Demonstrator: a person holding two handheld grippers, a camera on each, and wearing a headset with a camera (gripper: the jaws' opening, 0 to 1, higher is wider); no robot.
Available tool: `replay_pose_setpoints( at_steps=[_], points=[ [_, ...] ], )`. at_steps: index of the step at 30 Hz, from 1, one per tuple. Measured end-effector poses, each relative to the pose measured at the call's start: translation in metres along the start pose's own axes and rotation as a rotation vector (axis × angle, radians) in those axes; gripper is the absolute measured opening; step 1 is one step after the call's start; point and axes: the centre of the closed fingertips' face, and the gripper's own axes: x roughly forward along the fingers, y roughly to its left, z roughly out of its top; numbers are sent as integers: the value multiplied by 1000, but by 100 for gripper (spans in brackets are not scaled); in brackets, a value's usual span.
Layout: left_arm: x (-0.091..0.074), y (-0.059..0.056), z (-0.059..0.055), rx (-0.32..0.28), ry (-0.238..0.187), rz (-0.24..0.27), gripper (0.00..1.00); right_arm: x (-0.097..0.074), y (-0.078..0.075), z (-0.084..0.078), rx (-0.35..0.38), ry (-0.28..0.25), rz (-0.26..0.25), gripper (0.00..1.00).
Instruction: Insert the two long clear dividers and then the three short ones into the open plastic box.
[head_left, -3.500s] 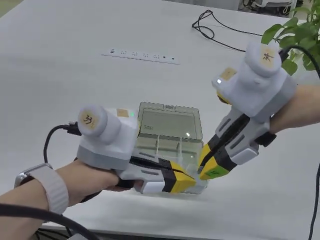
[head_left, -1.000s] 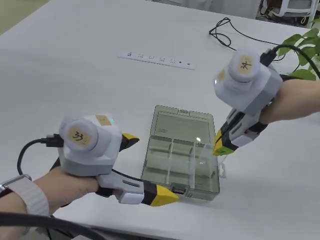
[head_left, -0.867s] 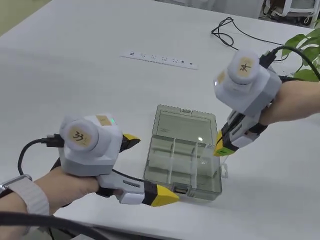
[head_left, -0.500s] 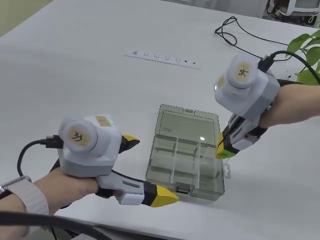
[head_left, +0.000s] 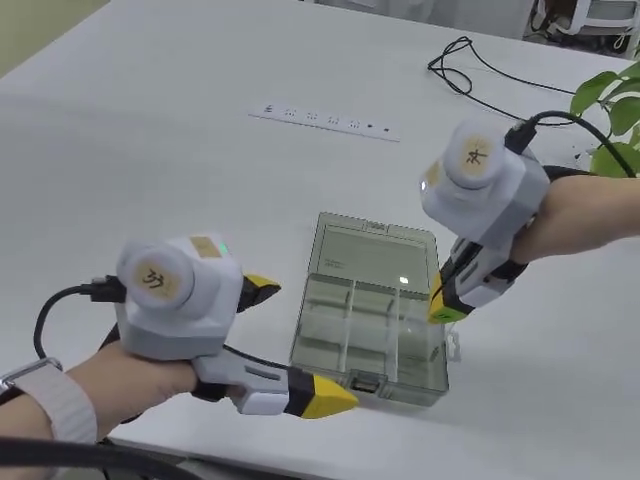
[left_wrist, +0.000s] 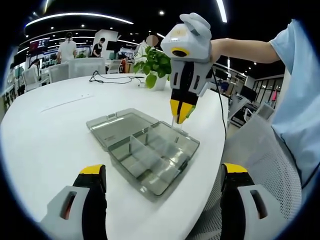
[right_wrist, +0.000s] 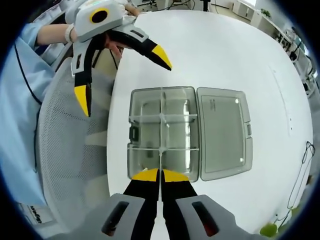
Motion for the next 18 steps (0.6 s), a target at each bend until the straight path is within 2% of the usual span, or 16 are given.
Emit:
replay_pose_setpoints(
  at_steps=[4,11,18],
  points=[
    [1,0,0,-1,0,-4,97,9,-2,-1,-37,36,-12,2],
    [-3,2,-1,-8,-4,5,97,17,-5,-4,-68,62,-14,2],
    [-4,3,-3,-15,-4,7,96,24,-6,-6,-54,68,-8,2]
  ],
)
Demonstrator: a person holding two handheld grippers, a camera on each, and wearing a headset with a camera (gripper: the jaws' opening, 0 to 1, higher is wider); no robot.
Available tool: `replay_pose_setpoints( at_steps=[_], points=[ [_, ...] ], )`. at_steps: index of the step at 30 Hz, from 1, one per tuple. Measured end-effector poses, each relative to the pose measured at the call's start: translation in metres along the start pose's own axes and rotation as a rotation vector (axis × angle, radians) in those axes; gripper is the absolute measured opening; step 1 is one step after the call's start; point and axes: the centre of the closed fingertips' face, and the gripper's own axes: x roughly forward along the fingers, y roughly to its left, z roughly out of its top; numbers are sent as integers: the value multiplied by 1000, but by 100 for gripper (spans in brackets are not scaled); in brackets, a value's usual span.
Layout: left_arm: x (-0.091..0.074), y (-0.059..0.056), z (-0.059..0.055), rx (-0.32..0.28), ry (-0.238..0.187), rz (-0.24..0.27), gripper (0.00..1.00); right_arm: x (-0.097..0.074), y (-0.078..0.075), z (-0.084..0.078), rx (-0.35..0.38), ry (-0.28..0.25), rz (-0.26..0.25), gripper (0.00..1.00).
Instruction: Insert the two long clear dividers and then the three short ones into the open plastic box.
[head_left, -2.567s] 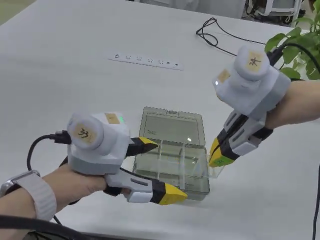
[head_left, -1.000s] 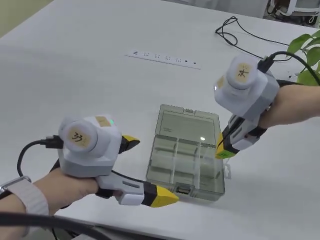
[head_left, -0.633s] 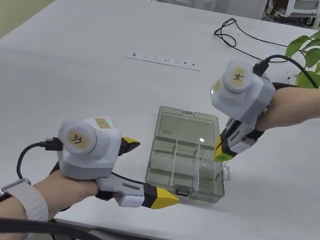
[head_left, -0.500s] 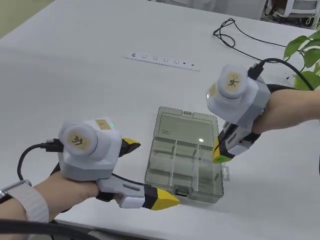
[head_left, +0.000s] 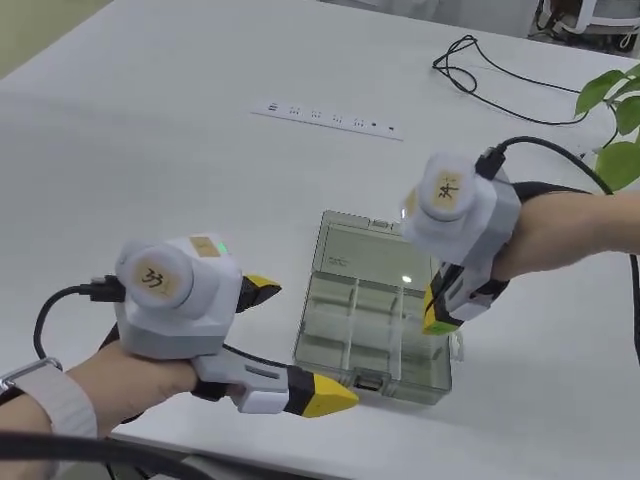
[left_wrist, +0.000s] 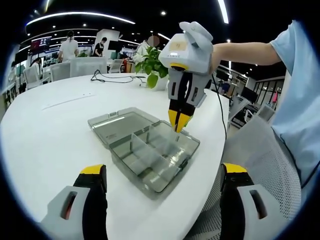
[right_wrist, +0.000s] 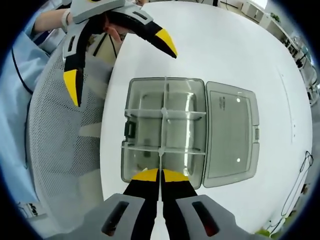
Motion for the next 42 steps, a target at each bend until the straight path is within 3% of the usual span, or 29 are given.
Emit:
replay_pose_setpoints(
  at_steps=[17,28,35,38,42],
  points=[
    [-1,1,1,2,-1,2,96,23,-1,-4,9,15,-27,2],
    [-1,1,4,9,-6,4,96,22,0,-4,0,17,-34,2],
    [-3,1,6,15,-4,3,96,21,0,-2,-22,-34,-33,4],
    [-3,1,6,19,0,1,96,15,-5,1,-36,-73,-63,17],
    [-2,1,8,24,1,0,96,5,-6,1,-22,-121,-66,26]
  ],
)
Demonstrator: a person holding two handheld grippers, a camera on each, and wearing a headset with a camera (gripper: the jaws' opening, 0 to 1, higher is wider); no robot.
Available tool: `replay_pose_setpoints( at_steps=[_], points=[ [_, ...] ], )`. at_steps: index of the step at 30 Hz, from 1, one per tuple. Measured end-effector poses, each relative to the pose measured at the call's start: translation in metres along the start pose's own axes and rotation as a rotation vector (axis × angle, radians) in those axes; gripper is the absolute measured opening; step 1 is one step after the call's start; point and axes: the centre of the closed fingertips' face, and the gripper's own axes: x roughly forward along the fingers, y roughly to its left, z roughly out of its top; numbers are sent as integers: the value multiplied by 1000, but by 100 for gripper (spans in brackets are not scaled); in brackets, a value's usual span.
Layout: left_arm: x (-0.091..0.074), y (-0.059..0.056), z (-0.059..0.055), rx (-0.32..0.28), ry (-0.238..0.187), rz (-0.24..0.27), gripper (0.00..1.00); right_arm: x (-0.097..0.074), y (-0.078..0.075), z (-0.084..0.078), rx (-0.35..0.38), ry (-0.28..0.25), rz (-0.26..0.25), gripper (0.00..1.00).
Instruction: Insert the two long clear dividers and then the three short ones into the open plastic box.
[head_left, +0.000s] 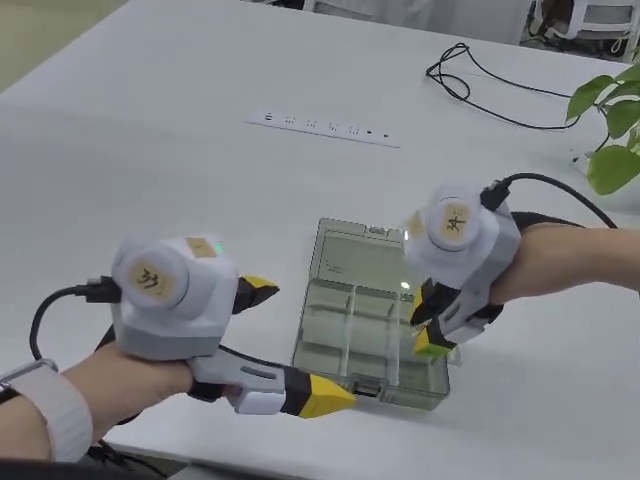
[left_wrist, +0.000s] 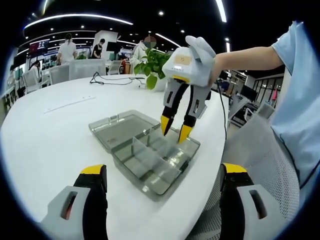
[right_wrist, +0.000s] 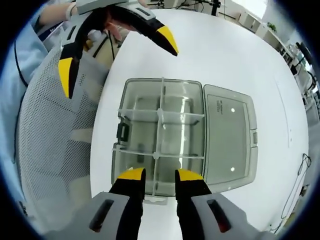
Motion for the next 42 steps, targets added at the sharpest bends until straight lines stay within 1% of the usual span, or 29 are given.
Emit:
replay_pose_setpoints(
  at_steps=[3,4,7,8,10,11,12,14,15,18,19,21,23,24,25,27,29,30,33,35,36,37,40,42],
  points=[
    [1,0,1,6,1,-3,96,-5,-1,0,10,-35,-11,32],
    [1,0,2,8,2,-3,96,-6,-1,0,16,-56,-18,35],
    [1,1,3,11,1,-2,96,-9,0,1,38,-94,-24,45],
    [1,1,3,12,1,-2,96,-12,2,2,42,-118,-30,47],
    [0,2,2,22,7,0,96,-14,4,2,71,-150,-40,52],
    [0,1,2,23,7,0,96,-15,6,1,71,-157,-39,55],
    [0,1,2,20,8,-2,96,-16,7,1,78,-176,-45,58],
    [0,1,2,23,7,0,96,-17,9,-1,86,-192,-60,64],
    [-1,1,3,23,7,1,96,-17,11,-3,89,-197,-67,69],
    [-1,3,3,20,5,4,97,-20,12,-5,97,-234,-111,84],
    [-2,3,3,20,5,6,97,-22,12,-5,107,-246,-121,86],
    [-3,4,3,17,2,10,97,-26,15,-5,138,-288,-141,90],
    [-4,6,3,15,0,14,97,-28,19,-7,154,-302,-144,93],
    [-4,6,3,14,0,17,97,-29,19,-8,165,-317,-159,96],
    [-5,7,3,14,-1,18,97,-30,20,-8,169,-321,-164,98],
    [-6,7,3,17,0,22,98,-33,21,-10,203,-352,-189,100],
    [-9,7,3,17,-3,30,99,-36,25,-13,249,-383,-201,100],
    [-10,8,3,16,-6,36,99,-38,26,-15,274,-403,-215,100],
    [-14,9,4,16,-15,48,99,-42,32,-25,311,-422,-242,100],
    [-17,8,3,18,-22,55,100,-45,36,-30,359,-457,-263,100],
    [-18,8,3,18,-25,57,100,-46,38,-33,372,-462,-267,100],
    [-20,8,2,18,-26,60,100,-48,39,-38,400,-476,-288,100],
    [-24,6,-1,21,-23,71,100,-51,45,-47,459,-508,-310,100],
    [-27,5,-3,20,-20,81,100,-53,50,-52,481,-527,-325,100]
  ],
)
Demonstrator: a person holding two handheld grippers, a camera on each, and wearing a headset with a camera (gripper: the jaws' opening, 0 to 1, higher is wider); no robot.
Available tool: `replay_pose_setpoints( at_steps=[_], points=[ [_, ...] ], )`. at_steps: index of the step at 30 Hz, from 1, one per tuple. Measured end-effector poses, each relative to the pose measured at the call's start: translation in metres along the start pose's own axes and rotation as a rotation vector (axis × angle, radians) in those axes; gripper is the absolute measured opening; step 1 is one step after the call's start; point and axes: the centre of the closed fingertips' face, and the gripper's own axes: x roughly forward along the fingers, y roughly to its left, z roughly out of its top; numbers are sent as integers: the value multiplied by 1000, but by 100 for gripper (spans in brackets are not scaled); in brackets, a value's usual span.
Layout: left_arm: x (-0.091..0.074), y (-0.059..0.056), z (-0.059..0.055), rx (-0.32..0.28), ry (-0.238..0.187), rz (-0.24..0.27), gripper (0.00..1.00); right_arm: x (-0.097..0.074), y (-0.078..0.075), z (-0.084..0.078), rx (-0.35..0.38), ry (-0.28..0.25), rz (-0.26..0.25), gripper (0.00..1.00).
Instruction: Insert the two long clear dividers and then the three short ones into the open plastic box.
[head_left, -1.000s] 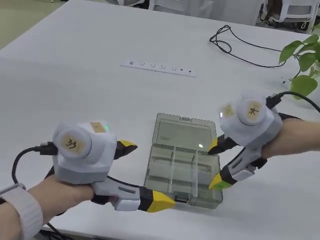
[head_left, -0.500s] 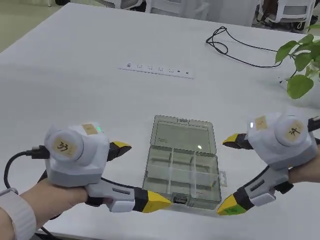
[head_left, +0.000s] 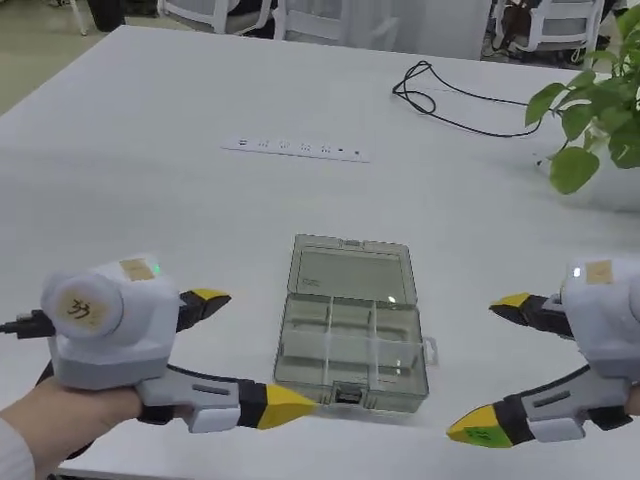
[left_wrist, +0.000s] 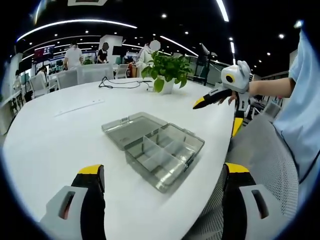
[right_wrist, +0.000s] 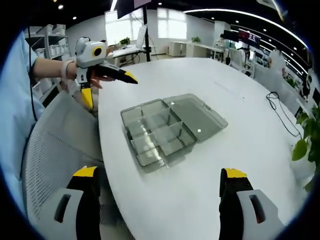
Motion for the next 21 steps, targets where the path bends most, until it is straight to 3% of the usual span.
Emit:
replay_pose_setpoints(
  at_steps=[7,10,13,15,21],
  points=[
    [-11,-2,-7,-2,4,41,100,-13,7,6,103,-156,-72,100],
    [-14,-3,-9,3,9,58,100,-12,11,3,120,-171,-82,100],
    [-17,-3,-6,-12,-13,77,100,-10,15,0,124,-171,-79,100],
    [-15,-5,-7,1,-7,81,100,-13,17,1,135,-202,-85,100],
    [-10,-8,1,-19,-36,121,100,-17,17,-7,153,-223,-88,100]
  ],
)
